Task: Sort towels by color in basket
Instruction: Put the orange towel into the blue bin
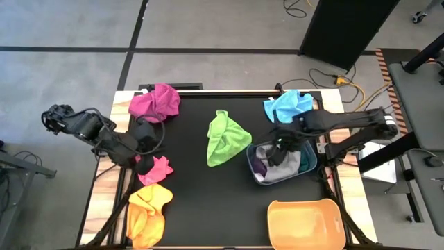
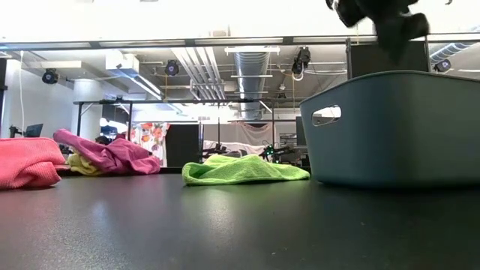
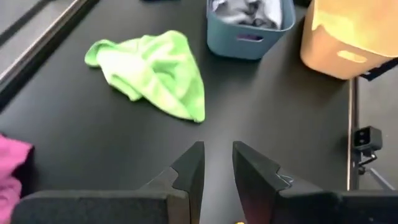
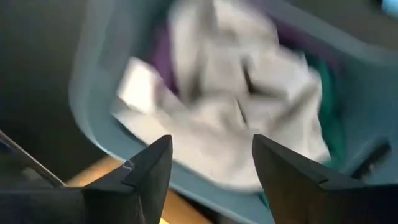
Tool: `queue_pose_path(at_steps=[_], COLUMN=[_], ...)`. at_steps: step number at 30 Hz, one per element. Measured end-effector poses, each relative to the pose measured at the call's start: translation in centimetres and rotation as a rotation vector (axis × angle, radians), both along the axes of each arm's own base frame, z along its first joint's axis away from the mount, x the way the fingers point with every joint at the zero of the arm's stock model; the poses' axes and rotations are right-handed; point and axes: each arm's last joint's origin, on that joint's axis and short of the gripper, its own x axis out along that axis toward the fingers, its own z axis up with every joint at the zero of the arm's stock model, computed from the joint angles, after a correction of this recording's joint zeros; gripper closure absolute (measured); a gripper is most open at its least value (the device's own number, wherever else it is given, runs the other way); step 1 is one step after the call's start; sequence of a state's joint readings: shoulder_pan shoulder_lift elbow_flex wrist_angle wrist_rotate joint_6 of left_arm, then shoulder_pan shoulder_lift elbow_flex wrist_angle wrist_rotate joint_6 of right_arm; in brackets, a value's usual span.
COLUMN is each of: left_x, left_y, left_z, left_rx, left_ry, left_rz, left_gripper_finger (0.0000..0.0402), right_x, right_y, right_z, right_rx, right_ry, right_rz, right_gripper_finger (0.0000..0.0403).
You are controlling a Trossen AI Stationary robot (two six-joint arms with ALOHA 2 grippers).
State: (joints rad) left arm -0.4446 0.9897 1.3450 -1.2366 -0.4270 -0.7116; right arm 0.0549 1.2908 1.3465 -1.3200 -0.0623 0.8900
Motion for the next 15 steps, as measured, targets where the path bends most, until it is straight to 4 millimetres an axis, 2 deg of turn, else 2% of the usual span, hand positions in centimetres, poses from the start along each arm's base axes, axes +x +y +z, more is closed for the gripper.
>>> queue_pose_path(at_steps=[3, 7, 11, 15], left_x=[0.4, 1.0, 1.4, 1.8], left_y=[-0.3, -1.0, -1.6, -2.5], left_z=[-1.4, -4.4, -7.7, -10.6], left_rx=[-0.046, -0.143, -0.241, -0.357], left_ry=[0.046, 0.168, 0.308, 0.401], left_rz=[0.008, 0.014, 0.022, 0.026], left_gripper_finger=[0.0333, 0.0333, 0.0333, 0.0333], right_x=[0.7, 1.9, 3.2, 4.1], right_y=[-0.1, -0.3, -0.3, -0.2], right_z=[1.5, 2.8, 3.3, 3.1], right_rx=[-0.123, -0.261, -0.306, -0.317], right_ry=[-0.195, -0.406, -0.521, -0.551], right_rz=[-0.03, -0.033, -0.004, 0.024], right_gripper_finger=[0.0185, 0.0188, 0.0186, 0.0189])
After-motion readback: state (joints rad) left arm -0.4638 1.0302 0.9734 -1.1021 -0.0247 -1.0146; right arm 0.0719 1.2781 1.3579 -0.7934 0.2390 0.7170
